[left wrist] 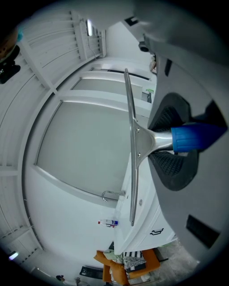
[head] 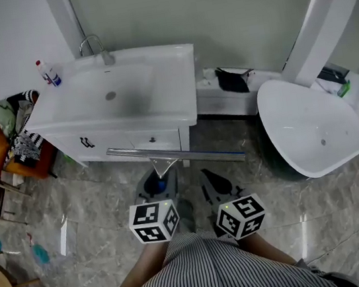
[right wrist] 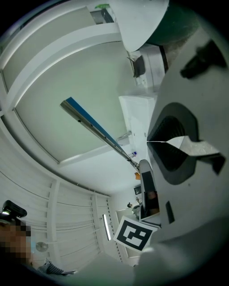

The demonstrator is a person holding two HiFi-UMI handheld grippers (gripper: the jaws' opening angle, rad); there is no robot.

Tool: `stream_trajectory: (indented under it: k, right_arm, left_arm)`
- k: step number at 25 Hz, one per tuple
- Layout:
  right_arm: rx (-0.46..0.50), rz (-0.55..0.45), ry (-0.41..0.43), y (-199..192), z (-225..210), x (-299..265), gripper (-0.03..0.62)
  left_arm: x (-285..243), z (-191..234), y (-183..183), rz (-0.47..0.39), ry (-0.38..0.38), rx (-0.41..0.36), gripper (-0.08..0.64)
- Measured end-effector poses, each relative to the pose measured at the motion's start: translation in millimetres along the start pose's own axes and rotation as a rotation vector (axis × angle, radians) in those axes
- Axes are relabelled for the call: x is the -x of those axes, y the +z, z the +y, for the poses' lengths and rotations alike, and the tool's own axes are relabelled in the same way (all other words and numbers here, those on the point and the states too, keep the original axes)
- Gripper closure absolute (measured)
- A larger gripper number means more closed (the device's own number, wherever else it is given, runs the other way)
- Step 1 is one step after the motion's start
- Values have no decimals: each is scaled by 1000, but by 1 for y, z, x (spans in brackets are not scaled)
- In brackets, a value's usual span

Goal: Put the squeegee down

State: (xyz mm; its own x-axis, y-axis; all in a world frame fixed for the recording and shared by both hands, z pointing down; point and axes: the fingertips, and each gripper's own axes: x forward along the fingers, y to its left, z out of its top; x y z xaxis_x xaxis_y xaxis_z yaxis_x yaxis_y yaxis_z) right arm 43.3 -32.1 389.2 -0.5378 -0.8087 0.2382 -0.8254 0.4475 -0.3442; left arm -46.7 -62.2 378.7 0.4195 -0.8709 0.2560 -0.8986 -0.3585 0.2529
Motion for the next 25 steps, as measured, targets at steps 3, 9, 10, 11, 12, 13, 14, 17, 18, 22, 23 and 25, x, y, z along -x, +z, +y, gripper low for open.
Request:
stream_trajectory:
  k: [3,9,10,11,12,13,14,17,18,22,23,25]
  right_arm:
    - [-6,7,-11,4,-11,-18,576]
    - [10,18,-16,18,-23,-69,577]
    - [9,17,-18,21,-25,-78,576]
    - [9,16,-22,25,-28,-88,576]
    - [10,15,-28,31,-32,-98,576]
    - [13,14,-33,37,-35,-109,576]
    - [19,13,-39,43,-37,-119,575]
    - [32,9,-50,60,-43,-147,575]
    - [34,8,-54,64,-46,-157,576]
    - [39,-8,-86,87,-63,-195,575]
    - [40,-14,-95,92,-68,-203,575]
    - [42,-26,-114,102,-77,-218,576]
  left_arm:
    - [-20,8,8,4,-10,-3,434]
    - [-63,31,26,5,-41,-2,434]
    - [-71,36,30,8,-46,-1,434]
    - [-80,41,34,10,-52,-1,434]
    - [-88,46,39,13,-60,-2,433]
    - [-97,50,44,15,-69,-4,434]
    - [-105,55,50,16,-79,-6,433]
    - [-132,71,68,15,-97,-13,433]
    - [-141,76,74,14,-102,-15,433]
    - [-182,95,96,16,-131,-26,434]
    - [-192,99,101,16,-138,-28,434]
    - [-211,106,111,9,-153,-30,433]
